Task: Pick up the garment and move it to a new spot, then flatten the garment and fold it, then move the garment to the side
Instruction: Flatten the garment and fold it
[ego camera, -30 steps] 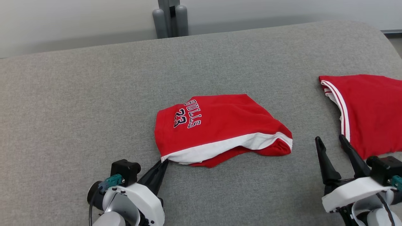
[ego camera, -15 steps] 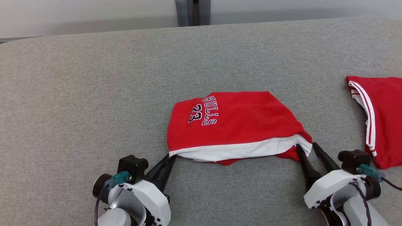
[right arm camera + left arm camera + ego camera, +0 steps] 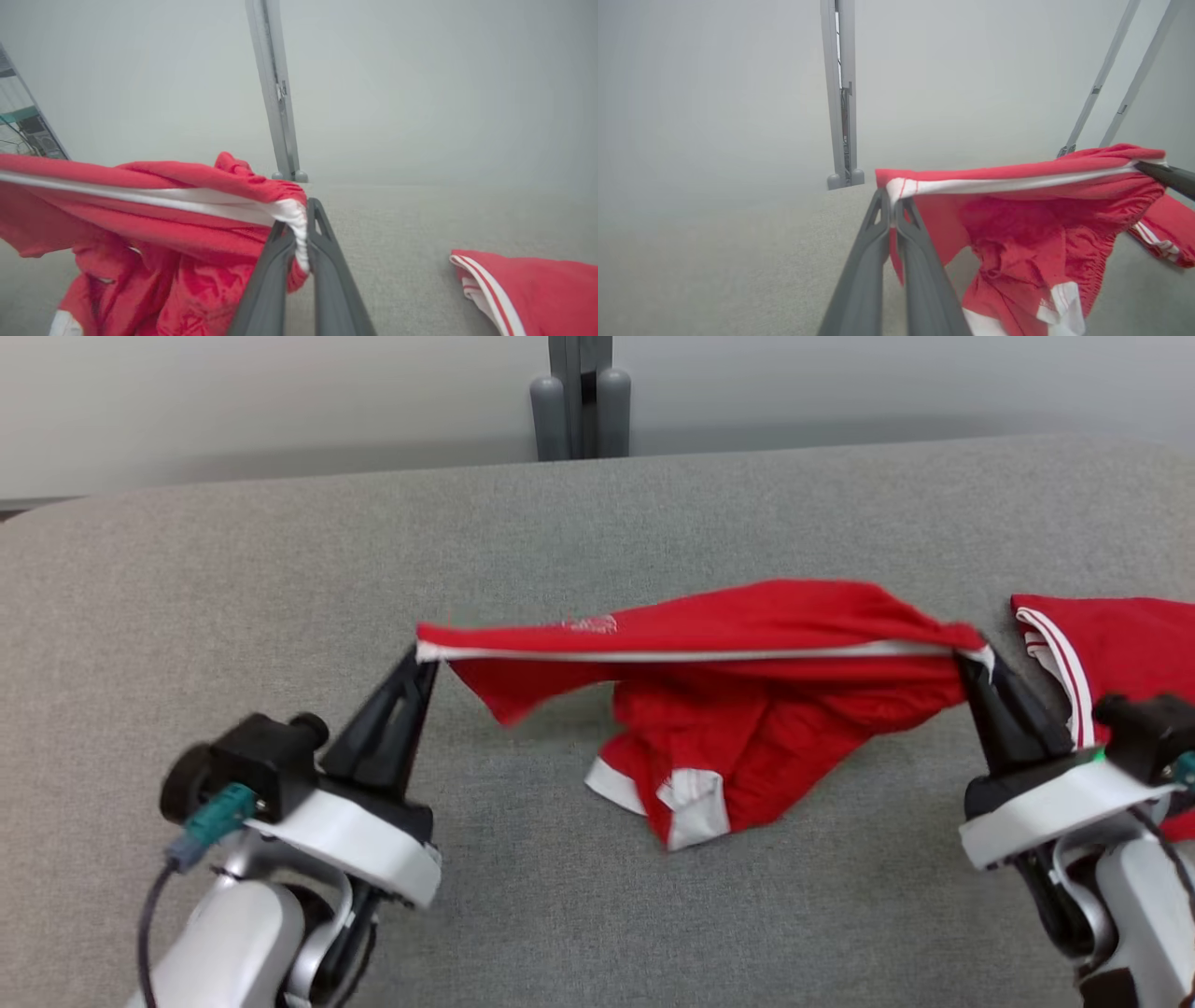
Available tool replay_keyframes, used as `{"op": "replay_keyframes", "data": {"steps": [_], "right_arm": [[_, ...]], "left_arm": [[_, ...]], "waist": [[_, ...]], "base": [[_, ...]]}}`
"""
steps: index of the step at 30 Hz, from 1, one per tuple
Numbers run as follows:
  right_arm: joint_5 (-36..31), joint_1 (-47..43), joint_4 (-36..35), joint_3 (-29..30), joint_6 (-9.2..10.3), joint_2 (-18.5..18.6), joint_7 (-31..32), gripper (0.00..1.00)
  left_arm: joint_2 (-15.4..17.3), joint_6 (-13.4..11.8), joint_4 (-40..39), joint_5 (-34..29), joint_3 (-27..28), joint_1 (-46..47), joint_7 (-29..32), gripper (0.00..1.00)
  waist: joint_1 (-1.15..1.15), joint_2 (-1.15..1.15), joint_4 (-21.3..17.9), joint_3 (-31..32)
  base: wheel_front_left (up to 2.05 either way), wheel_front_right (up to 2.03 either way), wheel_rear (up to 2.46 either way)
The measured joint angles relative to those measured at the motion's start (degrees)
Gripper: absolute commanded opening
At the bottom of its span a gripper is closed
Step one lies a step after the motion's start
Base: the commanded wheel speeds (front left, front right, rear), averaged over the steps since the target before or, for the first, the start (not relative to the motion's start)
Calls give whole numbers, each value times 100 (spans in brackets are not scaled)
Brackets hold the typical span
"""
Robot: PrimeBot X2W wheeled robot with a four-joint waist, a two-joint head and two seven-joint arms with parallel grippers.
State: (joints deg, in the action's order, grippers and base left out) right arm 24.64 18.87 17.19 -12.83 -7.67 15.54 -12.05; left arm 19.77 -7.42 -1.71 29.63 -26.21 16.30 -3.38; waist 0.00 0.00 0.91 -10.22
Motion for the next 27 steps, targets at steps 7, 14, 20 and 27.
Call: {"op": "replay_keyframes", "data": {"steps": [7,14,20,27], "right_arm": [[-59,105,-1512,320,2,137,563,0],[-100,-81,-2916,643,12,-7,1156,0],[-88,-471,-3511,824,16,-230,1552,0],[181,-291,-3216,881,16,-352,1699,0]], "left_arm": [[182,-208,-939,-229,278,526,18,0],[299,-430,-1909,-450,438,825,119,0],[299,-578,-2342,-487,336,692,319,0],[278,-505,-2081,-352,327,765,385,0]], "waist": [[0,0,52,230],[0,0,85,420],[0,0,70,414],[0,0,54,214]], "base": [[0,0,0],[0,0,0],[0,0,0],[0,0,0]]}}
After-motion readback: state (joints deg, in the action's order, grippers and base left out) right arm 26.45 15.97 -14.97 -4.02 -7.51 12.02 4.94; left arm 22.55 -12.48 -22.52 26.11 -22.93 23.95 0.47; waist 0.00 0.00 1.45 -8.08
